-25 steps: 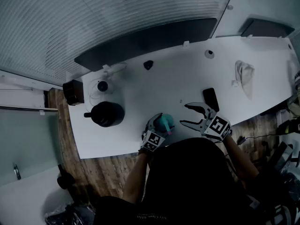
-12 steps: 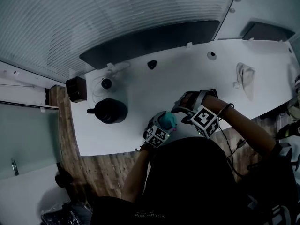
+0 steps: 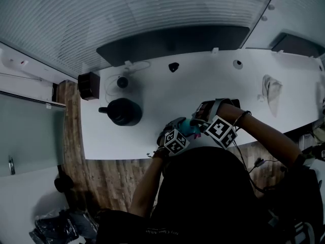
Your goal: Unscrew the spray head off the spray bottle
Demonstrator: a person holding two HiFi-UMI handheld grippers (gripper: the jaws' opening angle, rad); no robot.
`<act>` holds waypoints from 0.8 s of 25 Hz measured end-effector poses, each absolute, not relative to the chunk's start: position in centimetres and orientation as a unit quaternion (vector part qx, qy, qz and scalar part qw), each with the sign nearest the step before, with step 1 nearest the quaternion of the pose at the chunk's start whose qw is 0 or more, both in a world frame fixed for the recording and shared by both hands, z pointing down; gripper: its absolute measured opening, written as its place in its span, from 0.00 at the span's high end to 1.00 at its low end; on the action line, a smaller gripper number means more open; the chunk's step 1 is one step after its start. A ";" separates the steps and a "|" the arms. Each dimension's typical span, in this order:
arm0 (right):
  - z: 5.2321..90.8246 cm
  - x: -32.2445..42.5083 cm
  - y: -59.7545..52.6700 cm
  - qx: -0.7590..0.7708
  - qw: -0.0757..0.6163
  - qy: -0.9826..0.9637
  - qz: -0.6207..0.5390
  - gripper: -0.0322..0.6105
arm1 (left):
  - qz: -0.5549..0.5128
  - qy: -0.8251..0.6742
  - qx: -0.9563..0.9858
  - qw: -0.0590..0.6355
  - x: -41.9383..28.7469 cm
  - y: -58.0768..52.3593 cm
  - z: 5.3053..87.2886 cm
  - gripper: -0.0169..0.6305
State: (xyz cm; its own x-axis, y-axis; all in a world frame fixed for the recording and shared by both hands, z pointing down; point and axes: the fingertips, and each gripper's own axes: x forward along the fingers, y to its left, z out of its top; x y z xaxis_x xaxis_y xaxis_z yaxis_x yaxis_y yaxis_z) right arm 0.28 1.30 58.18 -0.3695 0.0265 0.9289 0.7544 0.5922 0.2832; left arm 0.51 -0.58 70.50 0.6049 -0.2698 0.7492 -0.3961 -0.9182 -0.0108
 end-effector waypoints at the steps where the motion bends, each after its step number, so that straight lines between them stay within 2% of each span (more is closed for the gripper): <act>1: 58.3 0.3 1.4 -0.260 0.496 -0.745 -0.363 0.69 | 0.404 -0.188 0.892 0.079 0.4 -0.5 70.5 0.39; 12: 58.3 -0.9 2.0 -0.223 0.501 -0.786 -0.284 0.68 | 0.415 -0.201 0.883 0.088 0.2 -0.1 70.8 0.39; 16: 58.0 0.5 1.5 -0.214 0.523 -0.764 -0.312 0.68 | 0.430 -0.201 0.878 0.064 -0.5 -0.5 70.1 0.39; 20: 57.2 1.2 1.2 -0.176 0.498 -0.770 -0.358 0.68 | 0.455 -0.173 0.873 0.027 -1.3 -0.9 69.1 0.39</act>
